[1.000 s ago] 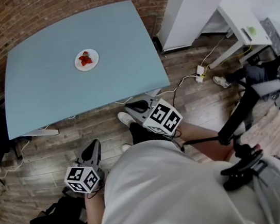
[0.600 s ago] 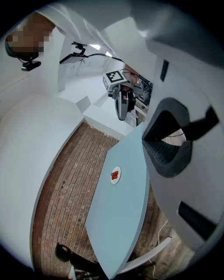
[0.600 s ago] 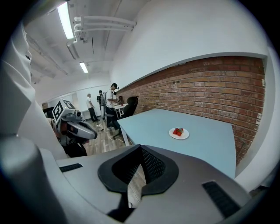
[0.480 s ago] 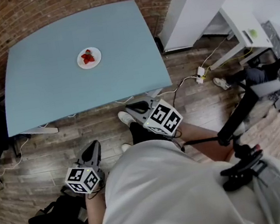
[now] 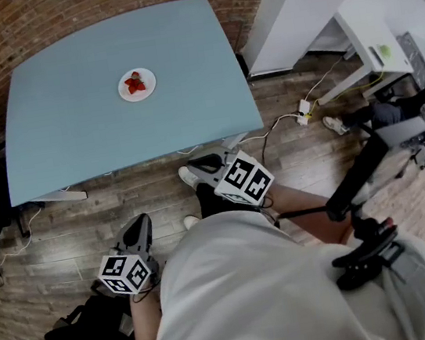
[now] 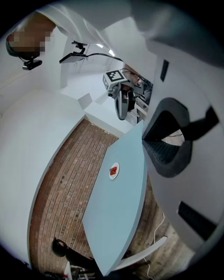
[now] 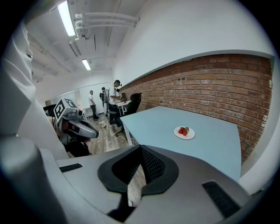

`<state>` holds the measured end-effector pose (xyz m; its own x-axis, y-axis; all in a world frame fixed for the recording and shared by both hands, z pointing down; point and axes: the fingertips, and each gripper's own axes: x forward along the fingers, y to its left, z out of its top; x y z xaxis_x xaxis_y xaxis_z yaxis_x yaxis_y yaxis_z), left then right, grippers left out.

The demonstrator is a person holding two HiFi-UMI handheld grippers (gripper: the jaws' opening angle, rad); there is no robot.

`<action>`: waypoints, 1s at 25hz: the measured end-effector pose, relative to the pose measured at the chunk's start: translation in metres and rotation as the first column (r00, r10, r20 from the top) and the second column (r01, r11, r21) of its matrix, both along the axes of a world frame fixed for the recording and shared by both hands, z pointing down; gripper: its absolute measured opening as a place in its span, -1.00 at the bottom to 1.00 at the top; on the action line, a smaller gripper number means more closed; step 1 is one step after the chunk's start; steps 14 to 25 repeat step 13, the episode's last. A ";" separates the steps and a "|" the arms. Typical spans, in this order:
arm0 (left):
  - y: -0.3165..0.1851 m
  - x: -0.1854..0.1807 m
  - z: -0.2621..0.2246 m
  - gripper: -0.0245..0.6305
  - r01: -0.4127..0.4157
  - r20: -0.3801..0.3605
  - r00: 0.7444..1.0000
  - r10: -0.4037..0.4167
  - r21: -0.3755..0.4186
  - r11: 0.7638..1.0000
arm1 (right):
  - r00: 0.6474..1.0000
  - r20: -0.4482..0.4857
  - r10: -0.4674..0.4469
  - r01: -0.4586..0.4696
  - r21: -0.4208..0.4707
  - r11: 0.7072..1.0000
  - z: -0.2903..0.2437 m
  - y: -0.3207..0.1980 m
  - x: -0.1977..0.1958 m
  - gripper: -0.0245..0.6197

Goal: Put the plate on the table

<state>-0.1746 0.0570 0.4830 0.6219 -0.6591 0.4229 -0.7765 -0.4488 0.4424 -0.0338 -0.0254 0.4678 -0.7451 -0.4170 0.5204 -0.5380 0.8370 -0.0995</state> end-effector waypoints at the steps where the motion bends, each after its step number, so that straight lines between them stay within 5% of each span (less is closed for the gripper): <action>1: 0.000 -0.001 0.001 -0.93 0.000 -0.002 1.000 0.000 -0.003 1.000 | 1.000 -0.002 -0.001 0.001 0.001 1.000 0.000 -0.001 -0.001 -0.90; 25: -0.008 -0.011 0.008 -0.93 -0.001 -0.017 1.000 0.000 -0.017 1.000 | 1.000 -0.022 -0.015 0.015 -0.013 1.000 0.008 -0.007 -0.017 -0.90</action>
